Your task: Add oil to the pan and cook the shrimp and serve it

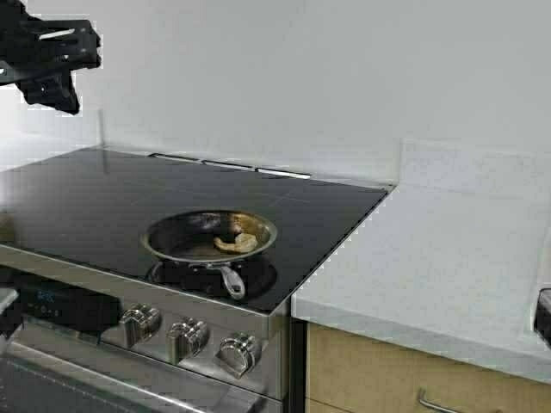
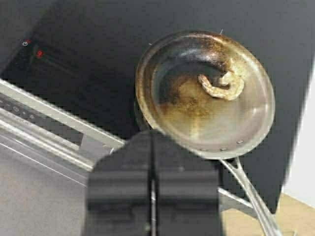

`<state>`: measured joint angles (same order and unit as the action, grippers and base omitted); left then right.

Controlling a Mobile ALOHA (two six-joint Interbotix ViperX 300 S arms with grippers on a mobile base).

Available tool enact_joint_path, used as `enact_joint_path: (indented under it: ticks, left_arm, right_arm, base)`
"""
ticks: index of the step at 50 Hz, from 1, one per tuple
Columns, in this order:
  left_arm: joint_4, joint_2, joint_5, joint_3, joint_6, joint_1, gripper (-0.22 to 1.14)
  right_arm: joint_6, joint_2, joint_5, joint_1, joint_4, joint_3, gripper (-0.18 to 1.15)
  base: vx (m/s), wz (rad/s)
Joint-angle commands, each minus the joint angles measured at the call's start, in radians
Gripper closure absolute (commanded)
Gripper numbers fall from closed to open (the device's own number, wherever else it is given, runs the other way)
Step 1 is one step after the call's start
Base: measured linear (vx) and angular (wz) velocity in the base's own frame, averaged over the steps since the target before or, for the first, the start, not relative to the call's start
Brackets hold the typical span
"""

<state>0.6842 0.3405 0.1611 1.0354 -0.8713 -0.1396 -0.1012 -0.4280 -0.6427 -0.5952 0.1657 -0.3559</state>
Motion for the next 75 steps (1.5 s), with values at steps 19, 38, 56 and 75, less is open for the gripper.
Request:
enact_joint_path:
  ticks: [19,38,56,75]
  left_arm:
    - [-0.054,-0.055,0.018,-0.017,-0.008,-0.002,0.85]
    - [-0.081,-0.127,0.137,-0.009,-0.009,-0.003,0.84]
    - [-0.081,-0.339,0.535,0.011,-0.017,-0.006,0.11]
    - [-0.08,-0.775,0.971,0.003,-0.141,-0.006,-0.1]
  right_arm:
    - [-0.017,0.457,0.268,0.314,0.048,-0.15,0.9]
    - [0.023,0.505,0.807,0.819,0.074,-0.36,0.91]
    - [0.035,0.428,0.988,1.015,0.072,-0.41,0.91]
    - [0.037,0.416,1.035,1.035,0.072,-0.44,0.91]
  base:
    - [0.0,0.0]
    - [0.0,0.0]
    - [0.0,0.0]
    - [0.0,0.0]
